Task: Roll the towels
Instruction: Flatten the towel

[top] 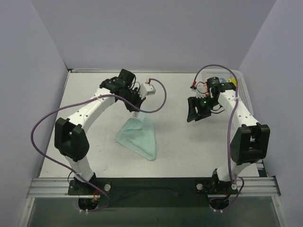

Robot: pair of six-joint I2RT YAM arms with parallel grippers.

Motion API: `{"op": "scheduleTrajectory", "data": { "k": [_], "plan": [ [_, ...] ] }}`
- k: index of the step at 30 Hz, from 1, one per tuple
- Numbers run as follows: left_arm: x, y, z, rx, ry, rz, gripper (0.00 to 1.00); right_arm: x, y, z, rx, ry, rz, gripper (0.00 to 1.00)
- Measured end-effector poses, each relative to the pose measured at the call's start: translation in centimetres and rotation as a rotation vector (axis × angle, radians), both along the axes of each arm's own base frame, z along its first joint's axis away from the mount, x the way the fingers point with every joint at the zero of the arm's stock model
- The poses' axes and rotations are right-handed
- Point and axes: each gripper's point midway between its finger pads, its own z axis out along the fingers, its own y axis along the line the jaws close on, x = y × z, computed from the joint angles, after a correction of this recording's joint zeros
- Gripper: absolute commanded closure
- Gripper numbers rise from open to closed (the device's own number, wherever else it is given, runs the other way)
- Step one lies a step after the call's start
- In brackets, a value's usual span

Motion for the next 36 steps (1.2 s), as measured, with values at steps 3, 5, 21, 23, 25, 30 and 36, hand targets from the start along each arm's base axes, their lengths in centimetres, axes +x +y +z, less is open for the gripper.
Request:
{"op": "scheduleTrajectory", "data": {
  "k": [3,5,21,23,25,30,36],
  "plan": [
    [1.7,-0.7,5.9,-0.108,-0.079,0.045,1.0,0.4,0.0,0.4,0.002,-0.021,0.003,0.36],
    [2.3,-1.0,10.8,-0.196,-0.144,0.073,1.0,0.7,0.1,0.9,0.003,-0.044,0.008,0.32],
    [-4.8,1.0,38.6,-0.765,-0.472,0.076,1.0,2.7,0.0,3.6,0.011,-0.165,0.022,0.25],
    [-4.0,3.8,37.7,-0.766,-0.442,0.17,1.0,2.8,0.1,3.6,0.016,-0.171,0.023,0.23],
    [-2.4,6.5,36.3,-0.773,-0.395,0.269,1.0,2.9,0.4,3.3,0.022,-0.186,0.022,0.19],
    [1.3,11.0,30.4,-0.738,-0.261,0.474,1.0,2.4,2.5,1.0,0.02,-0.192,0.055,0.19],
    [2.9,15.5,20.8,-0.595,-0.14,0.664,1.0,3.7,7.0,-1.9,0.008,-0.169,0.142,0.29]
  ]
}}
